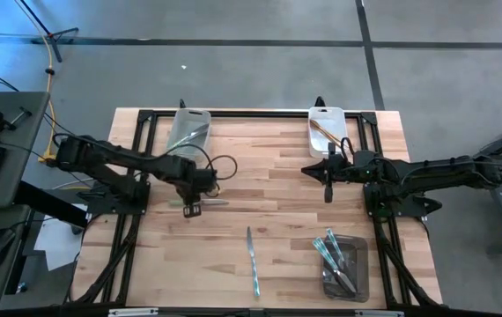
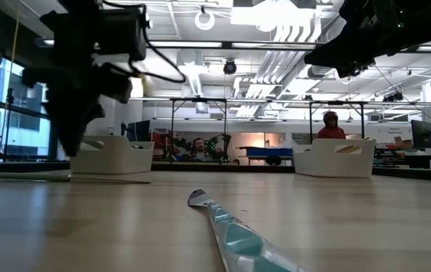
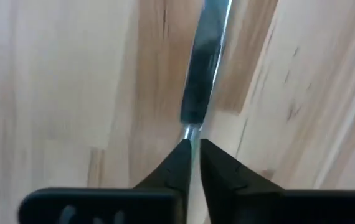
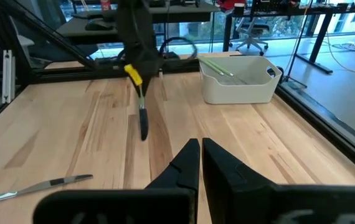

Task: Sort silverware by color (type)
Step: Put the green knife into the gray bin

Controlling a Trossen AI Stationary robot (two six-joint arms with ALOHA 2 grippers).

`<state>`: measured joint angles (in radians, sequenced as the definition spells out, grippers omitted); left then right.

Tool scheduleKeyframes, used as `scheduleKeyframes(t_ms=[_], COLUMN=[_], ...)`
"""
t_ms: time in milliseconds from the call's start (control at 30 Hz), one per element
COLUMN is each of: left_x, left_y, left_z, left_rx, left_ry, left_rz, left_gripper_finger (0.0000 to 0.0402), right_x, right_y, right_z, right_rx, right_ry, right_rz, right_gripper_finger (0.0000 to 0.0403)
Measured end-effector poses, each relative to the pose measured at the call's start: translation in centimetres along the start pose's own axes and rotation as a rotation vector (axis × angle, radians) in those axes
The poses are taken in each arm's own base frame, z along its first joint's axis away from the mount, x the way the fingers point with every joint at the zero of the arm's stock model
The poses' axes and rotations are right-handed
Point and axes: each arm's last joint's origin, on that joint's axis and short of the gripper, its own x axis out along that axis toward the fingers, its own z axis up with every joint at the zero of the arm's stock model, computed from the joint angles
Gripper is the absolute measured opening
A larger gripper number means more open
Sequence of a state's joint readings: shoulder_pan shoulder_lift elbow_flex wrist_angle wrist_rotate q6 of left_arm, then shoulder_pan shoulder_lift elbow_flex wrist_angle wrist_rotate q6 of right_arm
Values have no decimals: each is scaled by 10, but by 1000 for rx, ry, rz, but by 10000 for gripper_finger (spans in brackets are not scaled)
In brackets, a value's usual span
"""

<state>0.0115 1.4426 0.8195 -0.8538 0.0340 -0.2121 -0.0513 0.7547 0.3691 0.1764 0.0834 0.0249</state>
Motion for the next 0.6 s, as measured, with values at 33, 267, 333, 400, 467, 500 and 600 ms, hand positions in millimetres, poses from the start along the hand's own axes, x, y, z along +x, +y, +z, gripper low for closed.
scheduleKeyframes(t_ms=[33,267,333,400,467,500,600], left_x=[3,35,40,44,47,49,50], left_y=[-1,-4,-3,-3,-2,-2,-2], left_z=[-3,-11,-11,-11,-12,-12,-12], left_rx=[17,38,31,35,40,43,77], left_ry=[13,-21,-36,-28,-3,4,14], left_rz=[13,20,20,23,44,54,69], left_gripper_finger=[33,118,138,148,148,143,116], right_x=[0,1,2,2,3,3,4], right_y=[0,0,0,0,0,0,0], right_z=[0,-1,-1,-1,-2,-2,-2], right_rx=[-3,-7,-5,-4,-3,-2,-1], right_ry=[0,6,9,9,12,12,18], right_rz=[0,0,0,0,0,0,-1], right_gripper_finger=[2,2,2,2,2,2,2])
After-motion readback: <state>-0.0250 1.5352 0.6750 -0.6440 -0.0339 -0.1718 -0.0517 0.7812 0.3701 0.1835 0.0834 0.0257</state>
